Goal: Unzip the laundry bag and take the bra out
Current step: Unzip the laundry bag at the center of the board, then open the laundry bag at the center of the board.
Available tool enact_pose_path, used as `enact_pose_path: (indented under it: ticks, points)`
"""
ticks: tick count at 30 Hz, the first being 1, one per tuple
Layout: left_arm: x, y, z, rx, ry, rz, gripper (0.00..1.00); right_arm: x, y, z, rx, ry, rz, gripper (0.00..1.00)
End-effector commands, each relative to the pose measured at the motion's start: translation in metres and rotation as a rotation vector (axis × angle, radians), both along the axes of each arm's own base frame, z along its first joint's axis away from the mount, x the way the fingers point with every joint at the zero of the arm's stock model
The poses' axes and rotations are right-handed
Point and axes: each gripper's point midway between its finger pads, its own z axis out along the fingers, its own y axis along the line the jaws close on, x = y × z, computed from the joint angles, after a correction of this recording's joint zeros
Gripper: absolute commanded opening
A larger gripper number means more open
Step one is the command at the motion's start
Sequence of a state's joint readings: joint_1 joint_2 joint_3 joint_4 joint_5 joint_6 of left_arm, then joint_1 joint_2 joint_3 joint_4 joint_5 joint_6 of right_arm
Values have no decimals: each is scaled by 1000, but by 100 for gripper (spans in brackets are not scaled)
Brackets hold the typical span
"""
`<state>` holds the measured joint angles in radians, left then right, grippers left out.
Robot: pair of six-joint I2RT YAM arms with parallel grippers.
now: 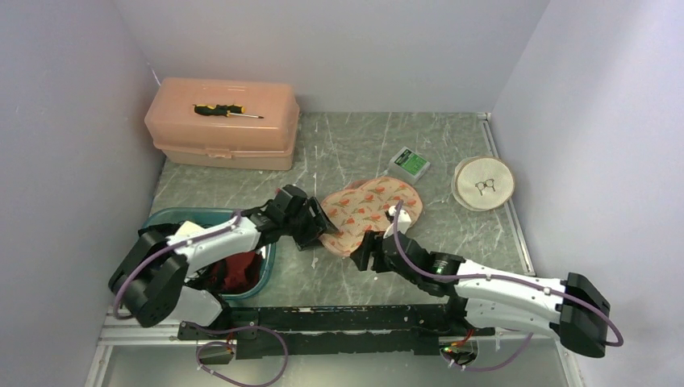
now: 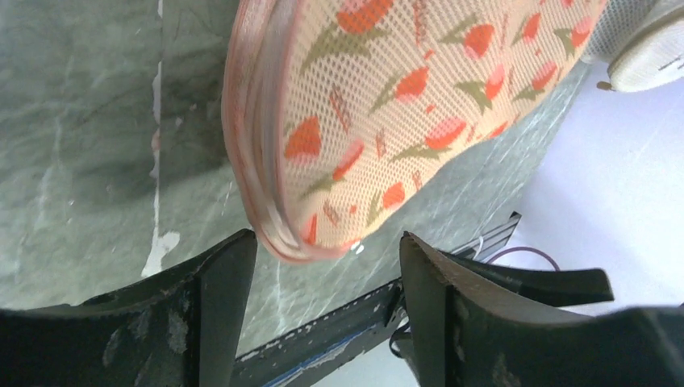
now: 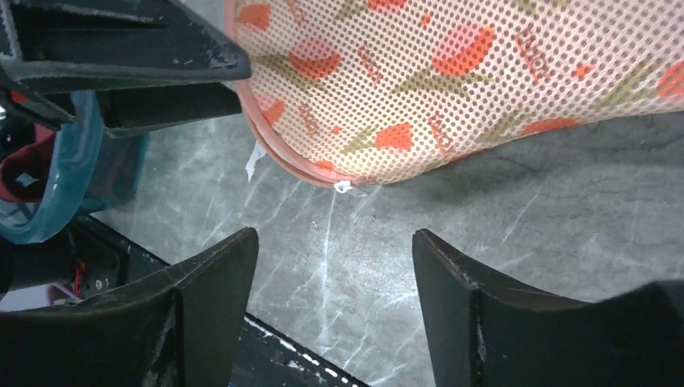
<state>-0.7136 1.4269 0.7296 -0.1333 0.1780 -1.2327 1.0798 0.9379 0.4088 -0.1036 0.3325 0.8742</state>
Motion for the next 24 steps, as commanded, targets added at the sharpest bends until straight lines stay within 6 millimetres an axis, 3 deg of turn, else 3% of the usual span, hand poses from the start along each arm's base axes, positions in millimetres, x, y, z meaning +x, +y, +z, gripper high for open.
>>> enact_pose_path:
  ticks: [1, 6, 9, 12, 17, 24]
  points:
    - [-7, 25, 25, 87, -95, -26, 71, 3, -4, 35, 20, -68, 11, 75]
    - [18, 57, 55, 246, -319, -24, 71, 17, -32, 28, 30, -118, -100, 75]
    - [43, 60, 72, 309, -420, -26, 71, 23, -39, 17, 113, -87, -135, 75]
    - [64, 53, 75, 329, -483, -68, 73, 23, -38, 5, 174, -57, -129, 75]
    - [91, 50, 50, 318, -393, -101, 73, 22, -36, 0, 193, -52, -120, 74]
    - [99, 36, 38, 243, -442, -158, 71, 23, -45, -1, 192, -73, -145, 74]
